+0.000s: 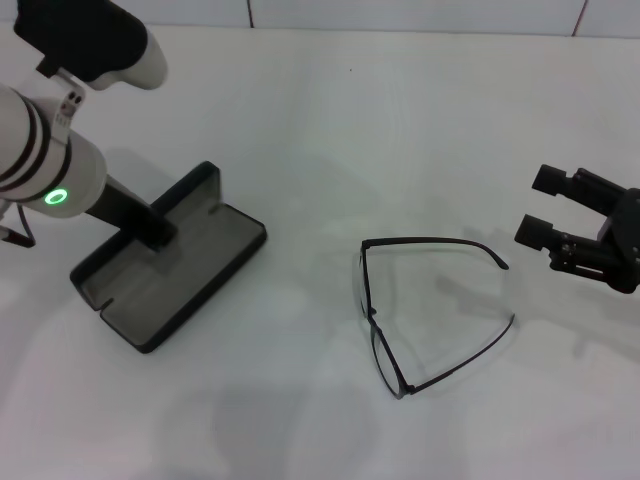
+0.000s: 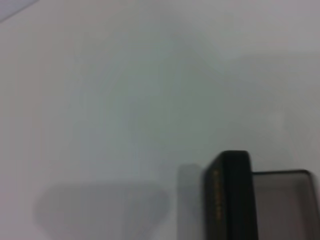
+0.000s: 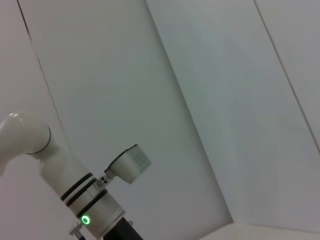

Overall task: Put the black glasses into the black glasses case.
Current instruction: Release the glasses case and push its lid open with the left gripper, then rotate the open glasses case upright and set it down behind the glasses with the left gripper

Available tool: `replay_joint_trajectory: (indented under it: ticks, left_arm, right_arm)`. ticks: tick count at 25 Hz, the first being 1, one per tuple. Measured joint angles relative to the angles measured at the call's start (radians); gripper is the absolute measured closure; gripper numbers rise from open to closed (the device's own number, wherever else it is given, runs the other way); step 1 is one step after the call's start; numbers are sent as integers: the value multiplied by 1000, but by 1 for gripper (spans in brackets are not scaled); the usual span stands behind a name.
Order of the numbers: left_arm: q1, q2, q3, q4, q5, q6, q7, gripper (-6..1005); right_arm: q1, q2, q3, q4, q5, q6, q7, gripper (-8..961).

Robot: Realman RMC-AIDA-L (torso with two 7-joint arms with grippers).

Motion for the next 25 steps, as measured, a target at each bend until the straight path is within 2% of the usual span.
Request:
replay_joint_trajectory:
  ticks: [5,8,13,19,25]
  left_arm:
    - [1,0,23,69,4,19,0,669]
    - [1,0,32,134,7,31,5,803]
    - [-10,0,79,198,27,-20,87,803]
    - [-53,0,221,146,32,-211,267,804]
    - [-108,-1,343,15,32,-373,441,804]
  right_arm:
    - [-2,0,2,0,13,0,-7,78]
    - [-5,0,2,0,20,0,-7,78]
    - [-7,-3,-13,0,7,-42,-36,79]
    - [1,-6,-40,-10,-116,-206,-81,80]
    - [-10,-6,-41,-1,-181,-279,-75,82]
